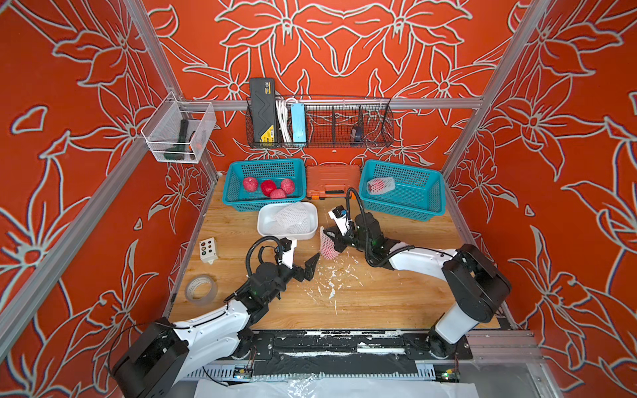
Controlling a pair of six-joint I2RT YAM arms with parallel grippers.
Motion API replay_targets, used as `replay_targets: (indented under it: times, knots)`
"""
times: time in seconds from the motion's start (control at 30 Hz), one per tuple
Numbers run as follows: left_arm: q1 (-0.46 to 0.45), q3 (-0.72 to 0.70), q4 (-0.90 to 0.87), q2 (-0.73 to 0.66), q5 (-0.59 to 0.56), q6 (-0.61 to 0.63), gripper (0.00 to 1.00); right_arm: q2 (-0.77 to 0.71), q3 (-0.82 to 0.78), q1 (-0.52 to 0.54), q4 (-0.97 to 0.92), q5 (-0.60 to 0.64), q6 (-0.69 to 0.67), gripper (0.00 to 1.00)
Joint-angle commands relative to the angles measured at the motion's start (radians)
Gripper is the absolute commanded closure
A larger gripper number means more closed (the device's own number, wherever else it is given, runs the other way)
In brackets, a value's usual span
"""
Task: Remove foam nets from apples
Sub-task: Remove the foam net from the apple.
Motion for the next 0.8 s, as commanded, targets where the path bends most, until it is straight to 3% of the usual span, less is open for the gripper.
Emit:
replay_targets:
  times: [0.0,0.03,0.17,0.5,0.77]
  knots:
    - [0.009,0.0,0.008,-0.015,-0.023,-0.003,0.02,-0.041,0.023,-0.02,-0.044,-0.006,0.063,1.0]
    - [0.01,0.0,0.012,-0.015,-0.021,-0.005,0.02,-0.05,0.006,-0.029,0.008,-0.051,0.072,1.0]
    - [0.009,0.019,-0.012,-0.017,-0.021,-0.011,0.02,-0.126,0.063,0.01,-0.181,0.06,-0.005,1.0]
    - [0.027,0.026,-0.091,-0.041,-0.155,-0.078,0.02,-0.179,0.227,-0.03,-0.312,-0.078,0.052,1.0]
    - [0.135,-0.008,-0.265,-0.189,-0.294,-0.26,0.02,0.012,0.499,-0.034,-0.362,-0.058,-0.002,1.0]
